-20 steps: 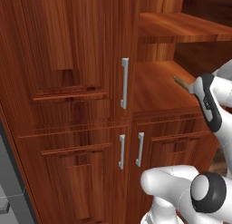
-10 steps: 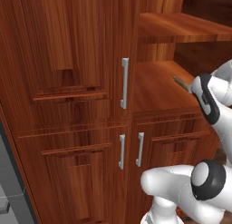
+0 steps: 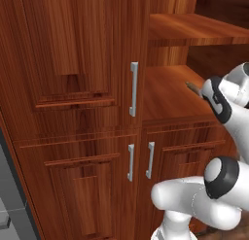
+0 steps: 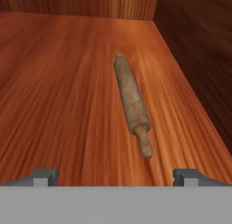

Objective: Open the cabinet, retrieve the rolling pin, and place it next to the meat on the cutting board to prepare for tenderizing.

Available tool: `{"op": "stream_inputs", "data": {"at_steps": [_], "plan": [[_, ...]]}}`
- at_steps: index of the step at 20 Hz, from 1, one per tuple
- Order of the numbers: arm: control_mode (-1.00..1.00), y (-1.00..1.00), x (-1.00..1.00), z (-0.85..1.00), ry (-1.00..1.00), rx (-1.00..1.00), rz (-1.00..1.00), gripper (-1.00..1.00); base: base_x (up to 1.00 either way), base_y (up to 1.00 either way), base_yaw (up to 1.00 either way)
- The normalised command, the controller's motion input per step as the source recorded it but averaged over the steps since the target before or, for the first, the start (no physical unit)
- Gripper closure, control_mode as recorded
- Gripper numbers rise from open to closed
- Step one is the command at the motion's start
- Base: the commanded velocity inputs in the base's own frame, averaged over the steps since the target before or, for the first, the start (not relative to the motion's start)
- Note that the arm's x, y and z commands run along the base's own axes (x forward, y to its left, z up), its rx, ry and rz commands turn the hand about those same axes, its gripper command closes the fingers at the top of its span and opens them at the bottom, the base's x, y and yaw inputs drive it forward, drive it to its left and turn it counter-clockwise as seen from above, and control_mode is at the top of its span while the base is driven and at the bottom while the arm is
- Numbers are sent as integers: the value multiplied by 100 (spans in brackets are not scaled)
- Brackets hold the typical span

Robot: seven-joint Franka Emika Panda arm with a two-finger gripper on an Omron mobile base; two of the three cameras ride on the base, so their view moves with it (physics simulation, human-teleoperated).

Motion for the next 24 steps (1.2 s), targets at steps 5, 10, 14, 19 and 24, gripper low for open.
{"op": "stream_inputs", "data": {"at_steps": [5,10,14,19,24], "plan": [[-100,-7,33,-8,1,0,1,-100,0,0,0],[-100,-9,30,-11,0,0,1,-100,0,0,0],[-100,-11,30,-15,0,0,1,-100,0,0,0],[-100,-9,29,-14,1,0,1,-100,0,0,0],[-100,-8,28,-13,2,0,1,-100,0,0,0]]}}
